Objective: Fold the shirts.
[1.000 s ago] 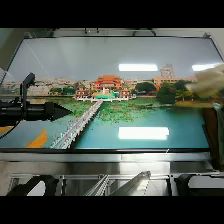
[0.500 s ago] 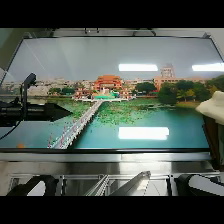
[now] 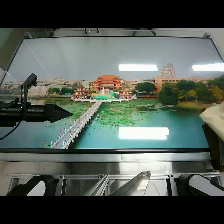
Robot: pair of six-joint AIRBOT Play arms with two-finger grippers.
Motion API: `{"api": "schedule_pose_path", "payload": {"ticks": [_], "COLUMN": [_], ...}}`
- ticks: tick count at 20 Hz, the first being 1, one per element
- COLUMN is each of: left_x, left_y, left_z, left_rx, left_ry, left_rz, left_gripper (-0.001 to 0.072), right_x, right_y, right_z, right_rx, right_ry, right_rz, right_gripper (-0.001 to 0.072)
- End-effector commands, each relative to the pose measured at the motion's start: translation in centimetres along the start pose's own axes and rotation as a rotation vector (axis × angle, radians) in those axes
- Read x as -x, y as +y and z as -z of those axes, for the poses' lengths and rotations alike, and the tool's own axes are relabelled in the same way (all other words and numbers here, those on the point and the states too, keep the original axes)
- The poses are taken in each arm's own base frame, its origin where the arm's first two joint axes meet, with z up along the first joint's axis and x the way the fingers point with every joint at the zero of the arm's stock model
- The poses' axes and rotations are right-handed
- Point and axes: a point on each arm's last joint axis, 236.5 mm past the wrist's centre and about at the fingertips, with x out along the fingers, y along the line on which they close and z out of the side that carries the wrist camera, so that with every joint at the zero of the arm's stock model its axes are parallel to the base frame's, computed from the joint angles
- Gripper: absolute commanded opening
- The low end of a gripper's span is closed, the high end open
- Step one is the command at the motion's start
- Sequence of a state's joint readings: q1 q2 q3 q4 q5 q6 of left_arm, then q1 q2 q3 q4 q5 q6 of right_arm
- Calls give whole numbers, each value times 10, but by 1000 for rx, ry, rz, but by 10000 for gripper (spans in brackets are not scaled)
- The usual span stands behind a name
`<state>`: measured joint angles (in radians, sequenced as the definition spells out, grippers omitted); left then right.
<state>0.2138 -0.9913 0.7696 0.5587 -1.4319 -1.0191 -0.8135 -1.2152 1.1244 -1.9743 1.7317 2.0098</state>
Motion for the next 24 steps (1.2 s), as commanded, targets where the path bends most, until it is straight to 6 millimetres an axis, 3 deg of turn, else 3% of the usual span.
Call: {"api": "schedule_pose_path", "payload": {"ticks": [1,3,5,8,10,12,13,14,16,18,20,22,24], "left_x": [0,0,0,0,0,0,0,0,0,1,1,-3,-11], "left_y": [0,0,0,1,1,2,2,2,4,8,11,7,-9], "left_z": [0,0,0,-3,-4,-5,-5,-5,-8,-15,-20,-18,-6], "left_rx": [-1,-1,-1,-1,-1,-1,-5,-7,-7,-7,-8,-35,-126], "left_ry": [-2,0,-2,-11,-17,-22,-20,-21,-36,-65,-85,-71,-30], "left_rz": [-1,1,0,-3,-6,-9,-8,-8,-17,-34,-47,-43,-45], "left_gripper": [14,14,14,14,14,14,14,14,14,14,12,4,3], "right_x": [-43,-43,-28,19,51,78,91,103,130,164,191,212,232], "right_y": [0,-2,-3,-7,7,37,56,76,114,157,194,225,254], "right_z": [18,16,5,-20,-31,-32,-31,-27,-20,-2,29,75,139], "right_rx": [-21,-5,7,-37,-59,-43,-27,-6,71,213,387,589,792], "right_ry": [69,70,32,-67,-120,-138,-141,-136,-144,-185,-233,-297,-366], "right_rz": [37,42,19,-47,-172,-345,-442,-542,-717,-873,-938,-955,-984], "right_gripper": [138,703,705,704,704,704,698,554,16,24,25,24,23]}}
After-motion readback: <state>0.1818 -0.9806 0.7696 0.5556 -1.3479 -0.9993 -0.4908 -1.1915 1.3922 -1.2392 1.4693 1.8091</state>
